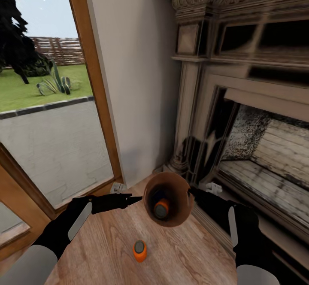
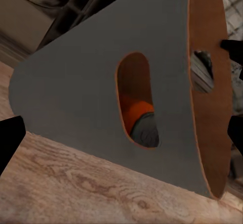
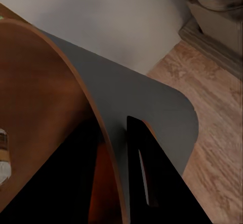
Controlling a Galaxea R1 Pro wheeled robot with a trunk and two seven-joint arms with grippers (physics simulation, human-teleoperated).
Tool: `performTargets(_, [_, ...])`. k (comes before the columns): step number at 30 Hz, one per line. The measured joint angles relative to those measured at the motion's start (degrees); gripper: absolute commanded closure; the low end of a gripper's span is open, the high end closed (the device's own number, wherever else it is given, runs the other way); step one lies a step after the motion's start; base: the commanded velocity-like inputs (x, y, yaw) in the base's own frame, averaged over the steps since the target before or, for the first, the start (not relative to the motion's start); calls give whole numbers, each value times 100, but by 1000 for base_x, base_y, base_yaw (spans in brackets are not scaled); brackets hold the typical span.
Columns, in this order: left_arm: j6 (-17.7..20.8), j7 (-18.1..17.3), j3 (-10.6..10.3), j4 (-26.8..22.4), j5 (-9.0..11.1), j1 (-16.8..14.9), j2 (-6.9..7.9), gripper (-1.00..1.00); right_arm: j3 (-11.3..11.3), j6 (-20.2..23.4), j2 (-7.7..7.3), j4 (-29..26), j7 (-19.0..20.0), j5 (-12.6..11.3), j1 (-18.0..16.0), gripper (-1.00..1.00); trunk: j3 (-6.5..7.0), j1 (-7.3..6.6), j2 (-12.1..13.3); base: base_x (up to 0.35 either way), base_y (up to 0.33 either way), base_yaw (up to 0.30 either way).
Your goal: Put the three can of soda from the living room inside the tash can in the kitchen.
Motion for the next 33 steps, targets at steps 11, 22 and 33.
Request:
performTargets(11, [0,0,1,2,3,0,0,-100,10,53,-1,-349,0,28,-1,100,0,0,0,0,0,0])
performTargets(22, [11,61,6,53,-12,0,-4,-100,12,81,-1,-370,1,13,-1,100,0,0,0,244,0,0])
performTargets(33, [5,54,7,46,-4,0,0,-100,11,83,-1,-370,1,21,-1,100,0,0,0,96,0,0])
